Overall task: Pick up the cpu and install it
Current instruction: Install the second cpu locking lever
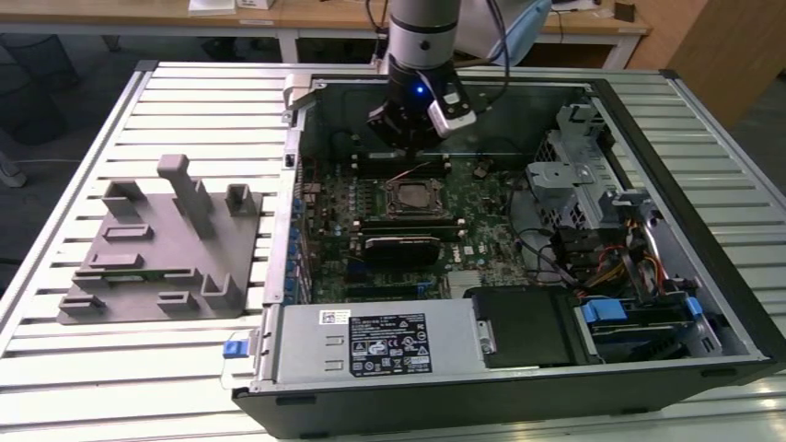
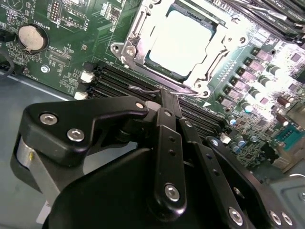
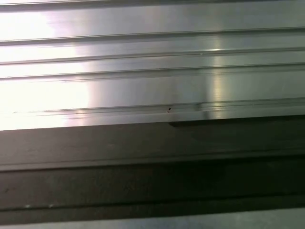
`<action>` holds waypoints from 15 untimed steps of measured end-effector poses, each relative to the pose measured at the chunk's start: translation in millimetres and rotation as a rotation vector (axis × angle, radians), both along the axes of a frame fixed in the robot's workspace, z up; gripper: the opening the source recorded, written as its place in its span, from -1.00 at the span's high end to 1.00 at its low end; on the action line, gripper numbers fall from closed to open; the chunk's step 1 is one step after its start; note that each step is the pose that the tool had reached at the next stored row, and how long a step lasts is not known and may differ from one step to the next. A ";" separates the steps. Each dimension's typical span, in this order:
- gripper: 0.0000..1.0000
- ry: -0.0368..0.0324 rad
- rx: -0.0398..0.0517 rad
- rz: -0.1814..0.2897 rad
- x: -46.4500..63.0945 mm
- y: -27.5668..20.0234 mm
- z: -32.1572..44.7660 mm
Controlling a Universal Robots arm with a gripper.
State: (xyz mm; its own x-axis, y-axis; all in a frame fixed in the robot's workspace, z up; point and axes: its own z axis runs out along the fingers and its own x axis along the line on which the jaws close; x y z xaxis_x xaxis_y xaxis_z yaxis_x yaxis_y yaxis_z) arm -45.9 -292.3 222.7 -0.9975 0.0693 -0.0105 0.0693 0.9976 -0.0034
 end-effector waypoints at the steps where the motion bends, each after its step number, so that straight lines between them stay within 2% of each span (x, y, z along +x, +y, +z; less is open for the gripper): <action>1: 0.79 0.0000 0.0001 0.000 0.5 0.0 -0.1; 15: 0.79 -0.0001 0.0001 0.000 5.2 0.0 -3.8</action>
State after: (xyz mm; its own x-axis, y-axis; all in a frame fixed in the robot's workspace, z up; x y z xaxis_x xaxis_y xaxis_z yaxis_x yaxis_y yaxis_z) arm -40.7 -292.3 219.0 -0.9975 0.0693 -0.0106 0.0693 0.9976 -0.0032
